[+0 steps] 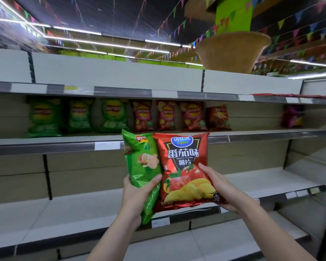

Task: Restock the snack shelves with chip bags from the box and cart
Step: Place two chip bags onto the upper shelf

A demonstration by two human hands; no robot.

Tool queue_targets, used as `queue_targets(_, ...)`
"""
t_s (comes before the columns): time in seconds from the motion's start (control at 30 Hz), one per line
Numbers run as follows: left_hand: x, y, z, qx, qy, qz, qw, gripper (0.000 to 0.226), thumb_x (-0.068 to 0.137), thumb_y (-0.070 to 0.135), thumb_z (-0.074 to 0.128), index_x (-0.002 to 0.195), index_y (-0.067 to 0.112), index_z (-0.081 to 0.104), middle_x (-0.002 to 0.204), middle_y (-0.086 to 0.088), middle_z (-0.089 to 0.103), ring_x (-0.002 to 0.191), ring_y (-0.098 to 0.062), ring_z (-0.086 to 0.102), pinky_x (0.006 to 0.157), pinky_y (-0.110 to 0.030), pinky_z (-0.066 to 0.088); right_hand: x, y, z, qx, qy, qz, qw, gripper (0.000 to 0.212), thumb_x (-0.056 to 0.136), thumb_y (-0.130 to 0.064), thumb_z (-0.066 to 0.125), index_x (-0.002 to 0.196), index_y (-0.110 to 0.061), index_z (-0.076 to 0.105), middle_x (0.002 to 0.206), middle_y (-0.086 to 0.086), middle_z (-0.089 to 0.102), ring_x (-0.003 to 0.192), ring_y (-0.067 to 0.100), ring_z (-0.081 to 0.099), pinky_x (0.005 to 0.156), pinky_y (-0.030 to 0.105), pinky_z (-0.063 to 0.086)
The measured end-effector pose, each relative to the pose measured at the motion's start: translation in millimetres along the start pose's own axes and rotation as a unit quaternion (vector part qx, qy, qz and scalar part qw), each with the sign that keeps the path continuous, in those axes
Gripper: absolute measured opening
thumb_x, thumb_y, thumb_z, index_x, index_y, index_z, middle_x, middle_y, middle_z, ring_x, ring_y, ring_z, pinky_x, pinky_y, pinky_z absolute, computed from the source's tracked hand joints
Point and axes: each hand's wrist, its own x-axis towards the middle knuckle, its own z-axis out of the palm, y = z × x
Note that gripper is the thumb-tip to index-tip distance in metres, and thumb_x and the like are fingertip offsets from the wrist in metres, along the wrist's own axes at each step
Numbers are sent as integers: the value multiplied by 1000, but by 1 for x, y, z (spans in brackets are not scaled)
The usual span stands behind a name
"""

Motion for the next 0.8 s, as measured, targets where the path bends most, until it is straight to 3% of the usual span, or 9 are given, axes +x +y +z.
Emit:
queue_targets(0.07,1,3,-7,-1,-17,0,1000,99,45,33,87,131,15,43,109,-9,68,94,-28,69,83,-46,57,-3,-1,7,-63,-48,-16,997,74,69,-60,75,129,-26,50,115,1,72,105,22,69,93,39,54)
queue_targets(0.17,9,5,-15,-15,-36,2,999,89,54,25,86,132,13,44,108,-12,68,90,-29,70,68,-38,58,-5,-1,10,-72,-46,-49,995,72,63,-45,82,124,-19,55,108,1,74,99,20,71,80,27,57)
queue_targets(0.33,19,12,-13,49,9,69,996,76,72,23,83,132,19,37,113,-3,61,99,-22,62,83,-37,52,10,-4,-5,-58,116,-111,985,70,70,-45,84,126,-17,53,107,0,73,95,17,71,79,28,55)
queue_targets(0.47,9,13,24,157,-12,165,974,101,65,81,59,146,29,29,140,1,45,130,-21,43,110,-40,34,35,-5,10,-95,205,-132,965,72,68,-44,81,125,-19,45,109,-4,66,95,12,66,86,35,52)
queue_targets(0.53,13,10,36,223,-35,177,958,74,85,73,38,150,39,25,142,2,39,136,-21,33,115,-36,24,49,-4,15,-73,199,-136,968,89,54,-60,80,125,-19,48,110,-1,69,96,17,69,92,42,53)
queue_targets(0.6,26,13,32,245,-39,226,942,35,101,39,41,133,52,37,123,3,49,120,-19,47,104,-30,35,65,-6,7,-25,181,-124,975,95,48,-67,83,124,-19,53,108,2,73,95,23,71,93,47,54)
queue_targets(0.7,52,28,14,268,-13,292,918,46,90,18,65,114,54,52,97,6,54,92,-13,54,81,-19,43,80,-11,-2,59,102,-91,989,60,71,-42,77,121,-14,60,102,10,75,91,30,73,85,44,58)
queue_targets(0.77,68,38,6,319,30,294,901,63,71,34,81,125,44,50,113,9,51,109,-11,47,94,-16,37,90,-10,0,79,52,-72,993,49,79,-34,70,122,-12,60,103,12,75,93,32,72,82,42,58)
queue_targets(0.8,69,44,5,311,31,248,917,82,62,42,85,133,37,45,123,9,47,117,-10,43,101,-21,37,93,-10,2,85,31,-71,993,50,79,-35,69,122,-12,60,105,13,74,94,32,72,82,43,59)
